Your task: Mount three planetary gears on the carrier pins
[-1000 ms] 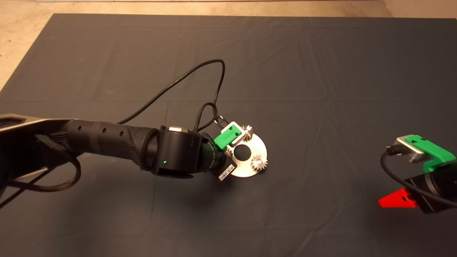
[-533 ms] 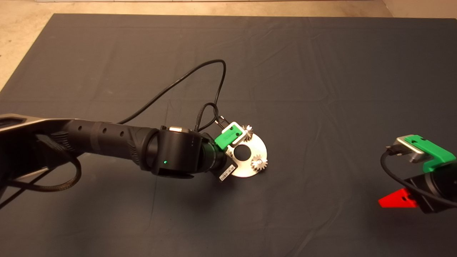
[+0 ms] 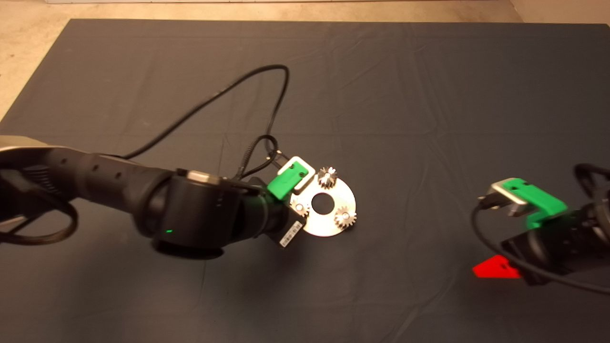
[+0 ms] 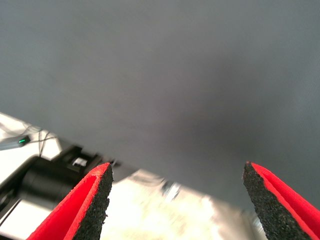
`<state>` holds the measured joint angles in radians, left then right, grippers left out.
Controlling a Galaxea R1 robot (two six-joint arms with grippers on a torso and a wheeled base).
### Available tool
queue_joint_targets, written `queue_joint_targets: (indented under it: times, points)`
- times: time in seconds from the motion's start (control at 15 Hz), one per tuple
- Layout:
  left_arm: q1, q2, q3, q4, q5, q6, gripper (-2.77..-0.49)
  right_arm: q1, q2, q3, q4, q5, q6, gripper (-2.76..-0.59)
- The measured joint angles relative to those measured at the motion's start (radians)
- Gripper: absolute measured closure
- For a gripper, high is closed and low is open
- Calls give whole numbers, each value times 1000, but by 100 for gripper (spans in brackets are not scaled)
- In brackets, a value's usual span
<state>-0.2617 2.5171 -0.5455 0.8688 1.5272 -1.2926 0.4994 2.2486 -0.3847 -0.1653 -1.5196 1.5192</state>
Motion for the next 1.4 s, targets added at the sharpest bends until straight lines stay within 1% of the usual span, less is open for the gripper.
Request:
queue_joint_targets:
  times: [0.07,0.13,0.2,0.27,0.33,0.4,0.47,0.53,0.6,0.67,0.8,0.87,0.93,1.0,1.07,1.13,1.2,1.27,1.4]
  points:
    - [-18,-19,55,-24,1,-75,-131,3,75,-1,-25,-3,67,-192]
    - [-30,-32,109,-55,0,-146,-131,9,131,-1,-51,-1,150,-192]
    - [-37,-42,147,-90,-1,-211,-131,16,169,-1,-72,-3,224,-192]
    - [-45,-43,169,-117,-1,-277,-131,20,193,-1,-92,-8,282,-192]
    - [-52,-45,180,-131,-2,-331,-131,18,214,-1,-114,-11,321,-192]
    - [-58,-52,189,-145,-2,-369,-131,14,228,-1,-130,-13,339,-192]
    - [-60,-58,196,-152,0,-388,-131,-6,251,-1,-161,-14,342,-192]
    - [-60,-62,201,-164,0,-396,-131,-26,267,-1,-179,-11,342,-192]
    - [-60,-63,206,-172,0,-403,-131,-42,275,-1,-189,-8,342,-192]
    - [-60,-63,208,-179,-1,-414,-131,-53,275,-1,-196,-9,342,-192]
    - [-60,-72,211,-188,-2,-427,-131,-80,277,-1,-229,-14,343,-192]
    - [-57,-85,214,-189,-1,-431,-131,-104,282,-1,-254,-15,344,-192]
    - [-41,-103,215,-189,-1,-434,-131,-129,285,-1,-276,-14,344,-192]
    - [-8,-121,215,-191,0,-439,-131,-187,288,-1,-326,-12,344,-192]
    - [25,-136,215,-200,0,-442,-131,-243,286,-1,-363,-14,345,-192]
    - [42,-142,215,-208,0,-444,-131,-312,287,-1,-391,-13,344,-192]
    - [46,-147,216,-208,-1,-444,-131,-350,287,-1,-404,-12,345,-192]
    - [51,-152,216,-208,-1,-446,-131,-361,286,-1,-416,-13,345,-192]
    - [62,-155,216,-208,0,-447,-131,-356,287,-1,-445,-14,344,-192]
